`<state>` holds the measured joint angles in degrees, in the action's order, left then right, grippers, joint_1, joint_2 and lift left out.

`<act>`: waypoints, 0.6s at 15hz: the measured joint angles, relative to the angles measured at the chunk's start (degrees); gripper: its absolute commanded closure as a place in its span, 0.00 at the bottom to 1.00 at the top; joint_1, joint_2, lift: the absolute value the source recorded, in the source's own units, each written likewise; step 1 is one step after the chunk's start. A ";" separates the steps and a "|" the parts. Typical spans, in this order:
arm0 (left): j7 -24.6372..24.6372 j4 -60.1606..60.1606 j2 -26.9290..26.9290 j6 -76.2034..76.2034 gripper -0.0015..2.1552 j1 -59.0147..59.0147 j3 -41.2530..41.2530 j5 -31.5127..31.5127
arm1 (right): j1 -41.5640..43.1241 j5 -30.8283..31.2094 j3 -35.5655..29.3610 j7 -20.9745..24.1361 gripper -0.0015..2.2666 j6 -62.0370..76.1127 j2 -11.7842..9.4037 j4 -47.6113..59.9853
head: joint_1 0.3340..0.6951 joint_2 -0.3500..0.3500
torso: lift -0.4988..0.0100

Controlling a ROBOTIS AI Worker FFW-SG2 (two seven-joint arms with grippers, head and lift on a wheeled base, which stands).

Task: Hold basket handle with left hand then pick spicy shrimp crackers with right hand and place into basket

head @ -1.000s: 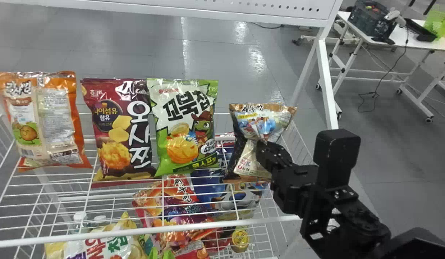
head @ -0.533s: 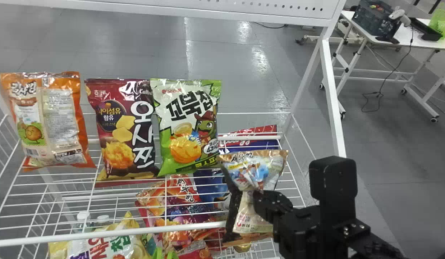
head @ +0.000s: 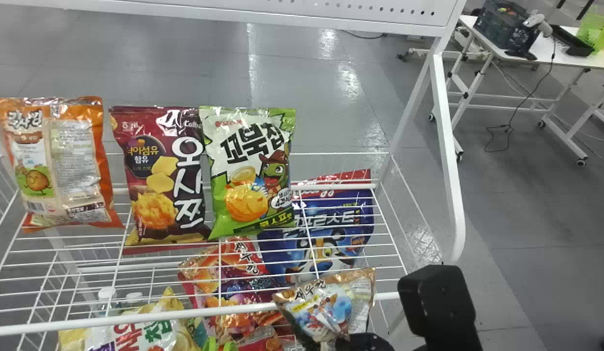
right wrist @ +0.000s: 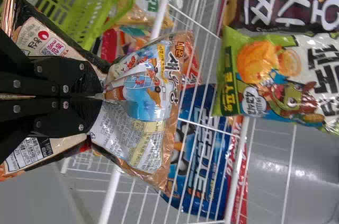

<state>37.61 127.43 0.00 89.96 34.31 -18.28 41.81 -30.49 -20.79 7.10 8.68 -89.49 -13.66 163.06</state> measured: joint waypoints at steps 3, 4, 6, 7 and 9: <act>0.19 0.21 0.00 0.00 0.88 0.44 -0.37 0.16 | -0.53 -1.23 1.90 0.34 0.73 -0.28 -0.04 0.98 | 1.00 0.32 | 0.91; 0.29 0.26 0.00 0.00 0.88 0.52 -0.47 0.24 | -0.76 -1.10 2.80 0.44 0.73 -0.30 -0.06 1.02 | 1.00 0.34 | 0.91; 0.36 0.34 0.00 0.00 0.88 0.58 -0.71 0.44 | -1.34 -0.61 4.13 0.48 0.73 -0.30 -0.20 1.02 | 1.00 0.37 | 0.91; 0.36 0.35 0.00 0.00 0.88 0.59 -0.82 0.51 | -1.72 -0.50 4.43 0.56 0.73 -0.30 -0.30 0.98 | 1.00 0.38 | 0.91; 0.36 0.35 0.00 0.00 0.88 0.58 -0.89 0.55 | -2.44 -0.46 4.58 1.10 0.73 -0.30 -0.64 0.88 | 1.00 0.37 | 0.91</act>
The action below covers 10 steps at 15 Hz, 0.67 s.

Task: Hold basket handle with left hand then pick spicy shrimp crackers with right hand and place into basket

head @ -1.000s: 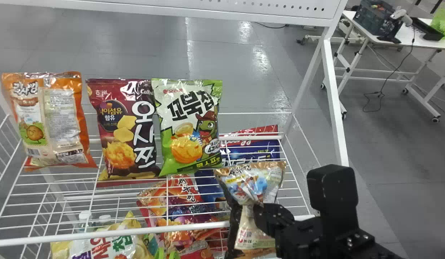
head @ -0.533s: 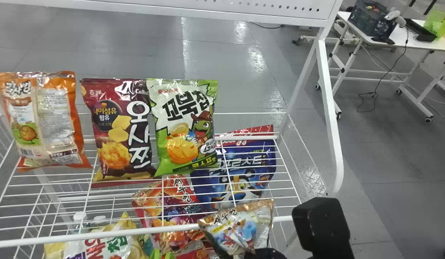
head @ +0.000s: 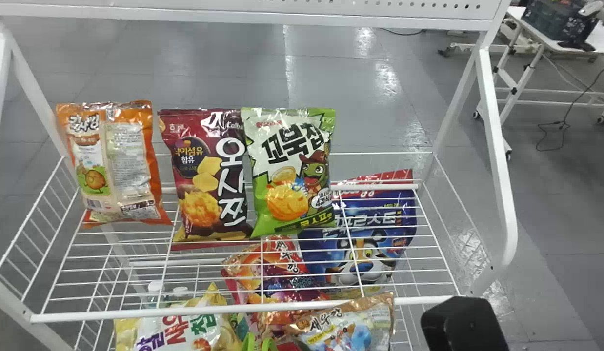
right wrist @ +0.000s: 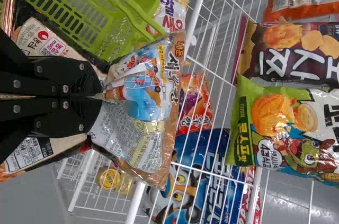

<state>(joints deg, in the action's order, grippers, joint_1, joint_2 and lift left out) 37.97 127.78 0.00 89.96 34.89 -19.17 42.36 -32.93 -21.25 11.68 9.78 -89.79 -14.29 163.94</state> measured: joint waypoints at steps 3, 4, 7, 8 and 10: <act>-0.03 0.07 0.00 0.00 0.88 -0.08 0.14 0.00 | -0.79 0.14 1.06 0.55 0.73 0.00 -0.20 -1.11 | 1.00 0.37 | 0.91; -0.07 0.08 0.00 0.00 0.88 -0.08 0.16 0.00 | -0.95 0.16 1.53 0.52 0.73 0.00 -0.27 -1.85 | 1.00 0.38 | 0.91; -0.10 0.10 0.00 0.00 0.88 -0.08 0.11 0.04 | -1.10 1.88 4.42 0.50 0.73 0.00 -0.51 -5.25 | 1.00 0.41 | 0.91; -0.10 0.10 0.00 0.00 0.88 -0.08 0.12 0.06 | -1.10 2.86 5.45 0.50 0.73 0.00 -0.59 -6.24 | 1.00 0.41 | 0.91; -0.10 0.10 0.00 0.00 0.88 -0.08 0.18 0.09 | -1.08 4.21 7.08 0.50 0.73 0.00 -0.80 -8.24 | 1.00 0.42 | 0.91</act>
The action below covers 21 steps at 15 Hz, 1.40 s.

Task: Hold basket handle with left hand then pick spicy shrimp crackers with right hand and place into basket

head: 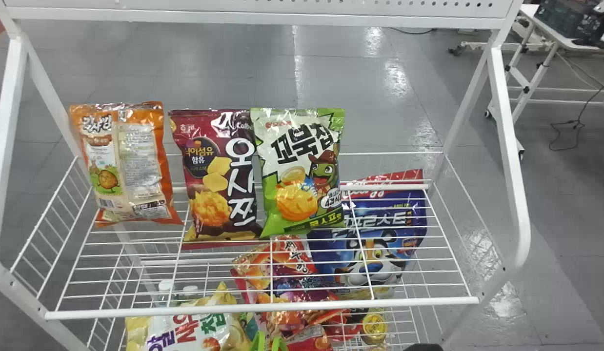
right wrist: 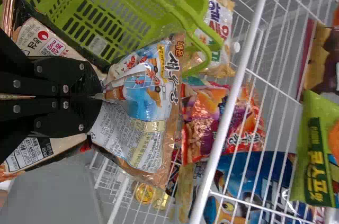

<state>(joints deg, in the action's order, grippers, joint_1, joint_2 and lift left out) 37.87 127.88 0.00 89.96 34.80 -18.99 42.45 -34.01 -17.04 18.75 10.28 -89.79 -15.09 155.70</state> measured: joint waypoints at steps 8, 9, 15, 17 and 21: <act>0.09 0.00 0.00 0.00 0.88 -0.09 0.27 0.00 | 2.44 3.32 6.42 0.15 0.73 0.00 -0.03 -6.27 | 1.00 0.50 | 0.91; 0.09 0.00 0.00 0.00 0.88 -0.09 0.30 0.00 | 2.85 3.43 7.09 0.10 0.73 0.00 0.10 -7.31 | 1.00 0.51 | 0.91; 0.00 -0.01 0.00 0.00 0.88 -0.16 0.53 0.24 | 5.59 2.87 9.14 -1.32 0.73 3.11 0.32 -13.75 | 1.00 0.60 | 0.91; -0.06 -0.02 0.00 0.00 0.88 -0.18 0.53 0.22 | 6.72 2.62 9.74 -1.60 0.73 7.63 0.35 -15.90 | 1.00 0.65 | 0.91; -0.16 -0.13 0.00 0.00 0.88 -0.28 0.47 0.17 | 9.30 0.31 10.32 -2.91 0.73 10.52 1.33 -19.75 | 1.00 0.76 | 0.91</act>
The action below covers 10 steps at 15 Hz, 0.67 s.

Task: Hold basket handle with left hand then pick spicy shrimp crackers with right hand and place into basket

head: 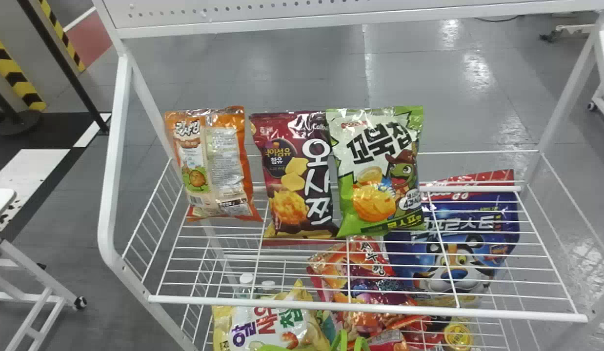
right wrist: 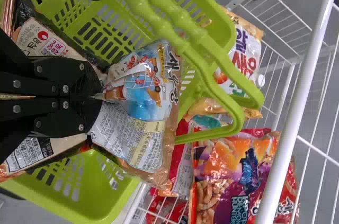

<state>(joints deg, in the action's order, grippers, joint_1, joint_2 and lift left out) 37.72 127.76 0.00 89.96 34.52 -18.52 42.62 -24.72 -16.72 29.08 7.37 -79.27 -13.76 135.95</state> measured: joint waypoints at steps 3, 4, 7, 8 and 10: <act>-0.02 -0.20 0.00 0.00 0.88 -0.16 -0.02 -0.07 | 0.44 -0.72 0.55 -0.09 0.65 -0.27 0.29 -0.89 | 1.00 0.81 | 0.91; -0.02 -0.22 0.00 0.00 0.88 -0.20 -0.01 -0.09 | 0.45 -0.66 0.66 -0.09 0.35 -0.62 0.31 -0.95 | 1.00 0.81 | 0.91; -0.02 -0.23 0.00 0.00 0.88 -0.33 0.06 -0.09 | 0.47 -0.34 0.70 -0.84 0.00 -1.38 0.15 -1.12 | 1.00 0.80 | 0.91; -0.06 -0.23 0.00 0.00 0.88 -0.36 0.08 -0.09 | 0.58 -0.35 0.66 -1.08 0.01 -1.99 0.13 -1.20 | 1.00 0.80 | 0.91; -0.10 -0.29 0.00 0.00 0.88 -0.41 0.14 -0.08 | 0.95 -0.74 0.56 -1.83 0.03 -3.63 0.14 -1.42 | 1.00 0.79 | 0.91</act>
<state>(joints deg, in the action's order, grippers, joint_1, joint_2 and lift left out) 37.62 127.47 0.00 89.96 34.11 -18.38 42.53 -23.77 -17.46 29.64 5.55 -82.90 -13.63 134.53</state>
